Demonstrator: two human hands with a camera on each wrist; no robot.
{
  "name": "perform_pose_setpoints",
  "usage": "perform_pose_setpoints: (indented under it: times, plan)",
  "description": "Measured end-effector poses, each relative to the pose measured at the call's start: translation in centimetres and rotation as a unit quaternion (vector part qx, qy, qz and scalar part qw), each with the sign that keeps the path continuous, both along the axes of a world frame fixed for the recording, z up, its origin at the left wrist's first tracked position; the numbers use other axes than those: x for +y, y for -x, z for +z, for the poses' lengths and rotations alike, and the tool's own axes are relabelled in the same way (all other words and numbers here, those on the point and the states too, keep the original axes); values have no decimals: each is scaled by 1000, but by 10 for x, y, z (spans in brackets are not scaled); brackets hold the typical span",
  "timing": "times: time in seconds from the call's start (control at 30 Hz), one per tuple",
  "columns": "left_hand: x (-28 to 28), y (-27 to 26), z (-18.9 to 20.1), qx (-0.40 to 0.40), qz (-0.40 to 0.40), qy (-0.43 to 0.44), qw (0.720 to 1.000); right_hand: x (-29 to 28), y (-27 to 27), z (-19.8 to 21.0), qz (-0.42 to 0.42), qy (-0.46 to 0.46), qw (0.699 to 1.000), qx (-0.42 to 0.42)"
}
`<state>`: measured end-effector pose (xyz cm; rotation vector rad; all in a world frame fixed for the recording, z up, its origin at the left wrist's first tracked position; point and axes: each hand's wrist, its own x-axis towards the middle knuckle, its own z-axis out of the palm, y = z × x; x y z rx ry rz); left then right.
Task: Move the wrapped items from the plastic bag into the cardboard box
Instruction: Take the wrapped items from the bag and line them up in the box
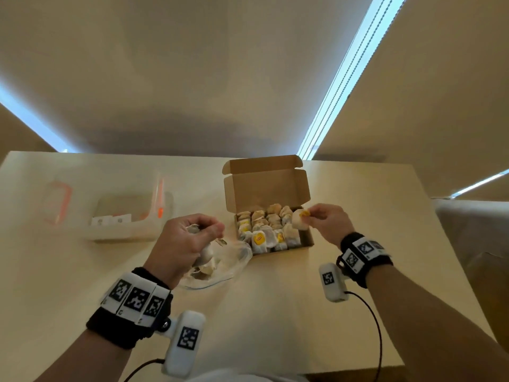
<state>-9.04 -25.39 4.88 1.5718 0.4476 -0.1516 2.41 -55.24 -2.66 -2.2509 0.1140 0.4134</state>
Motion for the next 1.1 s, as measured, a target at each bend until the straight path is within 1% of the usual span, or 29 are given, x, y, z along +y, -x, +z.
perform_pose_setpoints:
  times: [0.07,0.1,0.17,0.2,0.23,0.33,0.43,0.5,0.57,0.63,0.7,0.73,0.77,0.8,0.87,0.9,0.93,0.97,1.03,1.1]
  plan:
    - [0,1,0,5,3,-2,1000,7,-10,-26,48,69,995,47]
    - [0,1,-1,6,6,-6,1000,10,-14,-38,76,110,988,73]
    - [2,2,-2,10,10,-18,1000,16,-19,-60,125,202,964,117]
    - [4,3,-2,14,13,-23,1000,20,-21,-67,133,240,953,125]
    - [5,2,-3,19,18,-24,999,22,-21,-73,125,269,946,128]
    - [8,1,-2,25,32,-17,999,27,-21,-79,85,311,940,112]
    - [11,0,-3,24,45,-18,999,28,-19,-76,85,339,934,81]
    - [13,-1,-3,25,48,-15,998,27,-18,-70,73,316,944,57]
    - [14,-3,-3,36,58,9,998,26,-13,-60,60,281,958,26]
    - [16,-3,1,45,62,53,996,31,-4,-43,34,188,981,-39]
    - [19,-4,5,49,48,96,993,47,10,-20,52,56,991,-108]
    - [20,-4,8,49,36,112,992,60,18,-2,86,-6,990,-114]
    - [20,-4,11,47,22,124,991,76,27,17,137,-56,984,-96]
    - [20,-5,14,46,4,136,990,92,35,36,198,-91,974,-59]
    - [20,-5,22,43,-31,159,986,122,49,64,306,-130,943,23]
    - [20,-6,26,39,-42,164,985,133,53,70,334,-142,931,37]
    - [21,-6,30,32,-49,159,986,141,56,75,337,-150,929,33]
    - [23,-6,34,26,-51,147,987,146,57,78,323,-149,934,13]
    - [29,-6,39,17,-46,131,990,149,59,77,263,-152,951,-49]
    - [34,-4,44,15,-32,139,990,148,61,73,188,-153,962,-125]
